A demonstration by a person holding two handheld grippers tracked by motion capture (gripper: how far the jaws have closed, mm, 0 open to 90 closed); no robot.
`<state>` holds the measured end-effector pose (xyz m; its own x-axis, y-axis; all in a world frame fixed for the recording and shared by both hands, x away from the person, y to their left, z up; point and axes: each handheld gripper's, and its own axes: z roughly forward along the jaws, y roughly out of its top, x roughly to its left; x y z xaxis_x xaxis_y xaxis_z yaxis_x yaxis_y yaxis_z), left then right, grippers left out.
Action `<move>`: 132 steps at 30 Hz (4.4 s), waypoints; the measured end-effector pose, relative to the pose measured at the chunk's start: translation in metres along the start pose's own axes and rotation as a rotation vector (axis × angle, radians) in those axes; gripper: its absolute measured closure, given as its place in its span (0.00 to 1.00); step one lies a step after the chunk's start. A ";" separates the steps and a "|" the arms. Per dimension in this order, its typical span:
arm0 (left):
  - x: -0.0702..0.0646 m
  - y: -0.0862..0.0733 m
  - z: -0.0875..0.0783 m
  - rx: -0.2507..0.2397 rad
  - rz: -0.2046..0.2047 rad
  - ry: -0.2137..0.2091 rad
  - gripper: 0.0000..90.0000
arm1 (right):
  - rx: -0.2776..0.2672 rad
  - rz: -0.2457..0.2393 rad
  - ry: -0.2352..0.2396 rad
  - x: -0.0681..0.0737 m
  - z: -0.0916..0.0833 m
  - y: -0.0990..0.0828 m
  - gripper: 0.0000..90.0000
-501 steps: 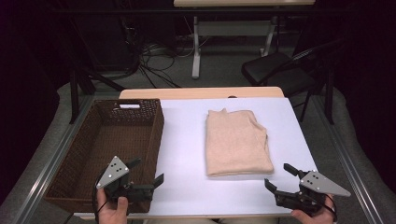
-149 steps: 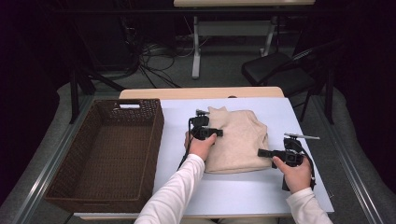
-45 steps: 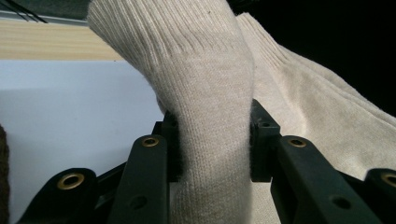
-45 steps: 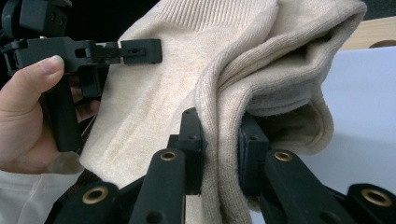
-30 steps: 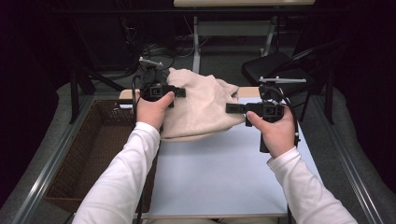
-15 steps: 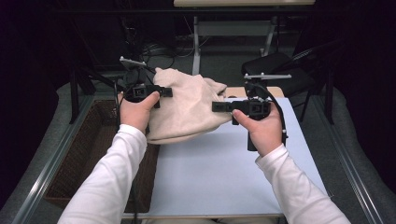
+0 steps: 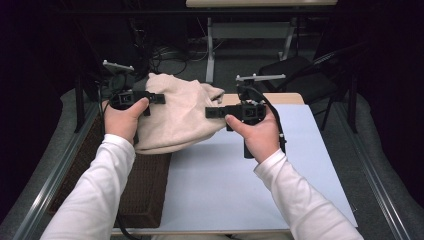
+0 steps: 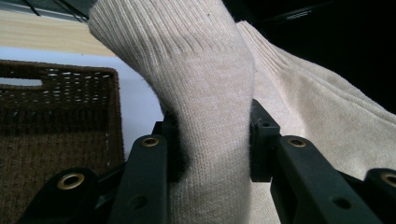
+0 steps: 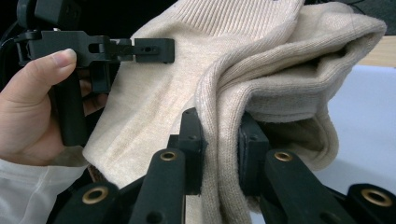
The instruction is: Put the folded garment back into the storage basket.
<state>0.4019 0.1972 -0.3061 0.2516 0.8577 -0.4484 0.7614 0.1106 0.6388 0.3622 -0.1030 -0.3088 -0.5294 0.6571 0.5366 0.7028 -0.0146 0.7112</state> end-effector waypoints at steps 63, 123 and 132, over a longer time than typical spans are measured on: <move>0.115 0.005 -0.057 -0.032 -0.044 0.020 0.74 | 0.057 -0.059 0.042 0.070 0.109 0.007 0.84; 0.193 -0.042 -0.015 0.053 -0.071 0.041 0.74 | 0.176 -0.040 0.018 0.064 0.185 -0.044 0.84; 0.199 -0.050 0.001 0.079 -0.062 0.056 0.74 | 0.205 -0.023 0.002 0.055 0.195 -0.053 0.84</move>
<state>0.4145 0.3617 -0.4278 0.1704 0.8775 -0.4483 0.8198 0.1261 0.5585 0.3885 0.0807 -0.4055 -0.5476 0.6536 0.5223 0.7723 0.1546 0.6162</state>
